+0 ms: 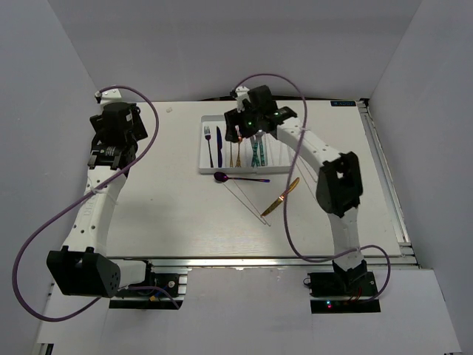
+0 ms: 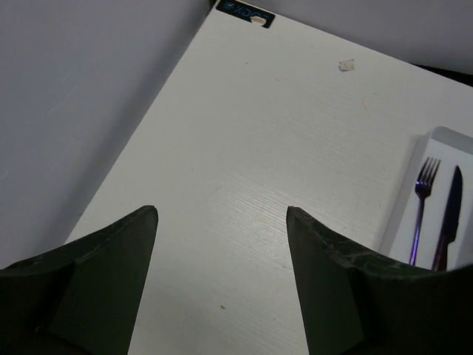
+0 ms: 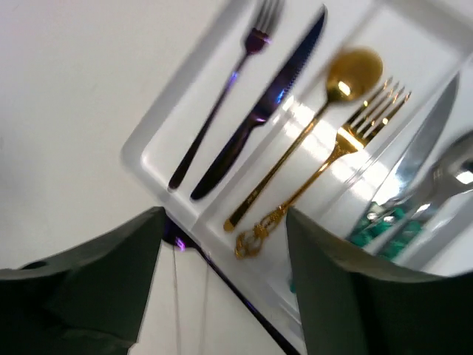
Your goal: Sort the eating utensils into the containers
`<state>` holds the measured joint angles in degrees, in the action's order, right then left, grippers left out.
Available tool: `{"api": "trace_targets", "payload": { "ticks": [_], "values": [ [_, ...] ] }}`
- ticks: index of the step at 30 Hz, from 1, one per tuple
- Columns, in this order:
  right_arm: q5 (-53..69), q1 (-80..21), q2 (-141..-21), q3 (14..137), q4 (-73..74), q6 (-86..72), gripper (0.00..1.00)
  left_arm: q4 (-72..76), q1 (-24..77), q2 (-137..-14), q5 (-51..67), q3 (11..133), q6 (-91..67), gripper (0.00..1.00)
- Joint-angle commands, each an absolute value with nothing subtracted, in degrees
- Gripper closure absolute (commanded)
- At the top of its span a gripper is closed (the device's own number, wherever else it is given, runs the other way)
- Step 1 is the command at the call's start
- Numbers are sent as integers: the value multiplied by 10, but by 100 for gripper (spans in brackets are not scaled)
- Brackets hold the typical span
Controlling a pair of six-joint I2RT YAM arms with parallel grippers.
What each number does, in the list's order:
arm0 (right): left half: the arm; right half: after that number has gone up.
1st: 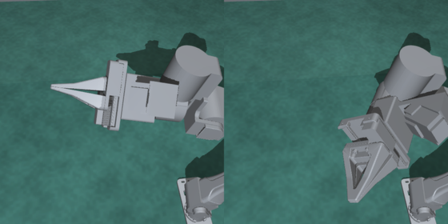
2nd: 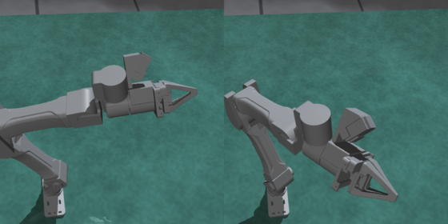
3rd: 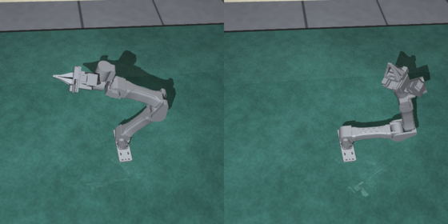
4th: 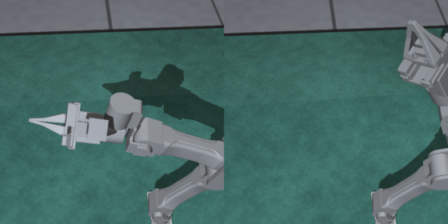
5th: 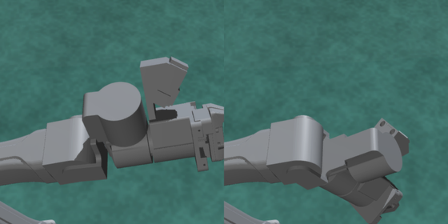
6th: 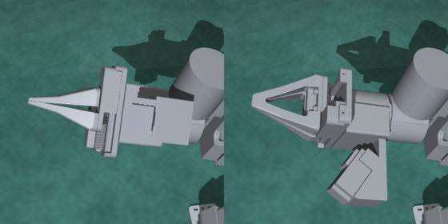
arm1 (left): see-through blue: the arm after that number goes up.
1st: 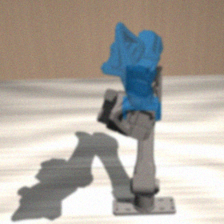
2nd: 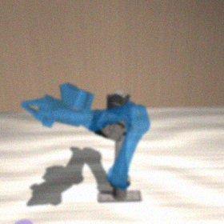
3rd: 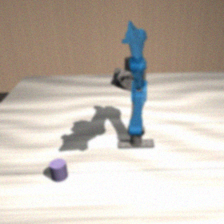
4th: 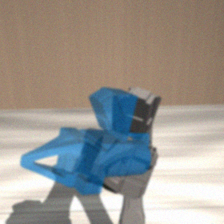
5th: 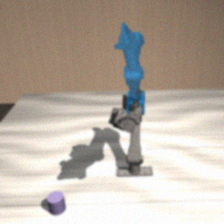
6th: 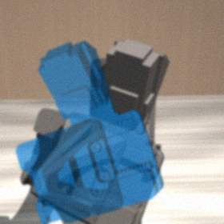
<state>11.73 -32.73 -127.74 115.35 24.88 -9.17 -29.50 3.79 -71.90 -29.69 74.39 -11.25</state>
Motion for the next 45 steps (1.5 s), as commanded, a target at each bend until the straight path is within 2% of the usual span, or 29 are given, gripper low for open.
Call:
{"api": "trace_targets", "payload": {
  "ticks": [1,3,4,6,7,11,14,22,32,45],
  "values": [
    [221,-328,-1111,1116,268,180,25,-288,33,-696,-225,750,-94,18],
    [250,-323,-1068,1042,330,308,19,-294,33,-696,-182,751,-63,16],
    [249,-317,-1035,1021,355,429,18,-301,33,-697,-127,754,-56,13],
    [247,-309,-1007,959,408,553,17,-310,33,-692,-78,755,-37,11],
    [247,-295,-980,936,449,671,18,-314,33,-689,-27,753,-32,10],
    [228,-266,-944,850,542,925,30,-314,33,-679,83,744,-12,8],
    [207,-256,-964,845,597,1017,32,-315,33,-684,100,743,-14,8],
    [155,-251,-1053,851,597,1087,34,-319,33,-700,73,739,-29,8],
    [114,-246,-1081,798,548,1147,49,-319,33,-707,44,732,-31,8],
    [80,-238,-1108,764,521,1165,51,-316,33,-729,36,744,-39,8]
  ]
}}
